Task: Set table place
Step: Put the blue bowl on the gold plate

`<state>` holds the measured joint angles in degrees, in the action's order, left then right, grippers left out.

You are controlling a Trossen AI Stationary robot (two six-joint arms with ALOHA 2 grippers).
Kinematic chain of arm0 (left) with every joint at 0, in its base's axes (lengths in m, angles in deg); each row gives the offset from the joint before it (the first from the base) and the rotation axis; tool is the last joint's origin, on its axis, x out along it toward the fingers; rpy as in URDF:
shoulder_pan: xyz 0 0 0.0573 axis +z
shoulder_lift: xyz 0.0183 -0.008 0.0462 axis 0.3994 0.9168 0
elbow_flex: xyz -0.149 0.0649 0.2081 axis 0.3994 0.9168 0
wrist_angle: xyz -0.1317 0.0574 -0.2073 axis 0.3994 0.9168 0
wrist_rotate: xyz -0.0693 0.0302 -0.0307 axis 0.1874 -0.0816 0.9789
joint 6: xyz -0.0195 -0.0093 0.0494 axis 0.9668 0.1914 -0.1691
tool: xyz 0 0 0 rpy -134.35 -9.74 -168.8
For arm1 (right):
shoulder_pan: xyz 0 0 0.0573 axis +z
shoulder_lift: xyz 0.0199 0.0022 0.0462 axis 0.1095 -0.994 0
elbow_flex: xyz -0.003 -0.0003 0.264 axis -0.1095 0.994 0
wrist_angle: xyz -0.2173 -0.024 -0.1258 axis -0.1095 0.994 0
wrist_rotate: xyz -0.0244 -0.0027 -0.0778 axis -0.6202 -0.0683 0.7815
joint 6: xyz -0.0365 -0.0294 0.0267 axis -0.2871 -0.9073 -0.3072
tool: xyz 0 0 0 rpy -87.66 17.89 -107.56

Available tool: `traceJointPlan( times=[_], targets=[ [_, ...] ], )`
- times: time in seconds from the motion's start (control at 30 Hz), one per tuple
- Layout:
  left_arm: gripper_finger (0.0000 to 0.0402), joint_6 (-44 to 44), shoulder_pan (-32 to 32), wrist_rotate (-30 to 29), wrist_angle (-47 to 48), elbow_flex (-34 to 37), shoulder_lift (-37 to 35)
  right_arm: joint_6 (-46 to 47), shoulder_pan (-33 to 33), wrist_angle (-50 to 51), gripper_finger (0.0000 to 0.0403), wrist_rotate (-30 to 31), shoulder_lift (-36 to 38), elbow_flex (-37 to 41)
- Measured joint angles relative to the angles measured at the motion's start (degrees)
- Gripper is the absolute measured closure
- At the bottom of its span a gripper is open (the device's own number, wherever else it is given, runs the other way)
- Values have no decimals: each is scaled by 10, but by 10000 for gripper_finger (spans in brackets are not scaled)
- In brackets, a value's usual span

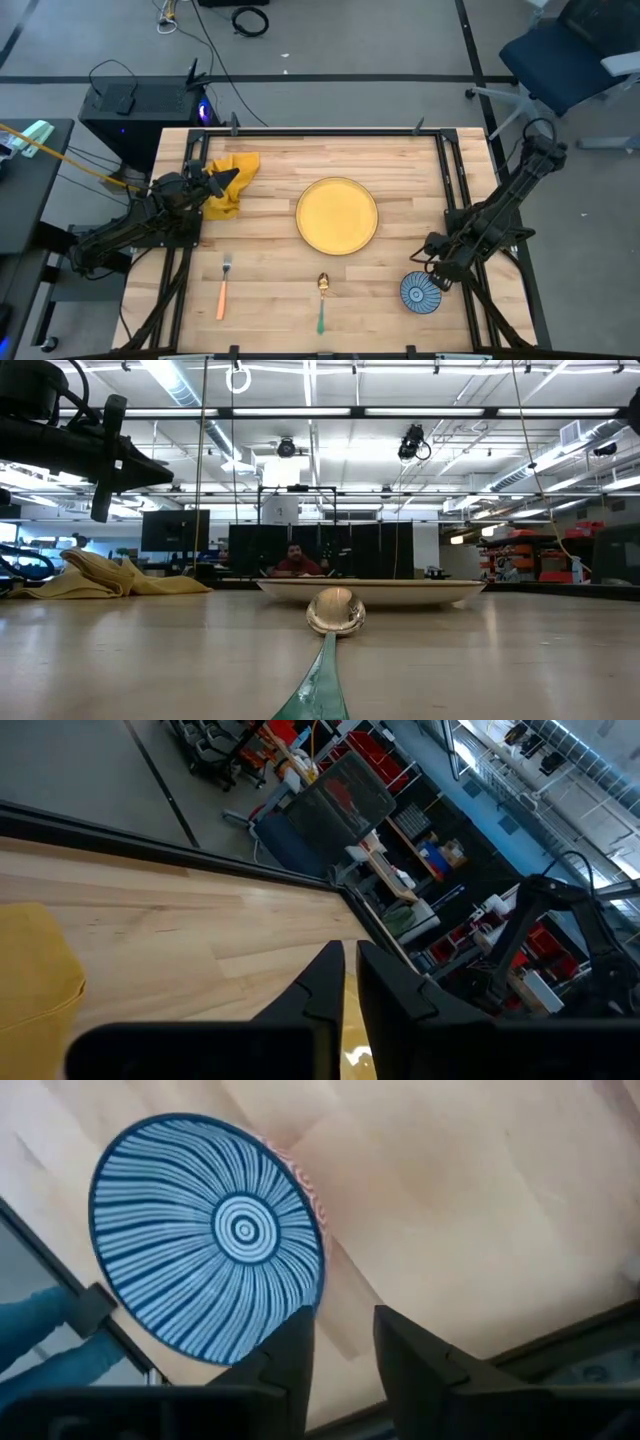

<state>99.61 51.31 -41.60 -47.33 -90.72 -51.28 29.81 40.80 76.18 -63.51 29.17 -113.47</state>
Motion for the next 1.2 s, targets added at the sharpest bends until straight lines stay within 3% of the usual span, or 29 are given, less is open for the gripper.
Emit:
traceJointPlan(
  times=[0.2, 0.9, 1.07, 1.2],
  targets=[
    [372, 0, 0, 0, 0, 0, 0, -21, -2, -38, 268, 0, -45, 0],
    [372, 0, 0, 0, 0, 0, 0, -40, -2, -87, 274, 4, -152, 0],
    [365, 0, 0, 0, 0, 0, 0, -30, -2, -87, 290, 6, -161, 0],
    [361, 0, 0, 0, 0, 0, 0, -29, -2, -87, 325, 8, -171, 0]
  ],
)
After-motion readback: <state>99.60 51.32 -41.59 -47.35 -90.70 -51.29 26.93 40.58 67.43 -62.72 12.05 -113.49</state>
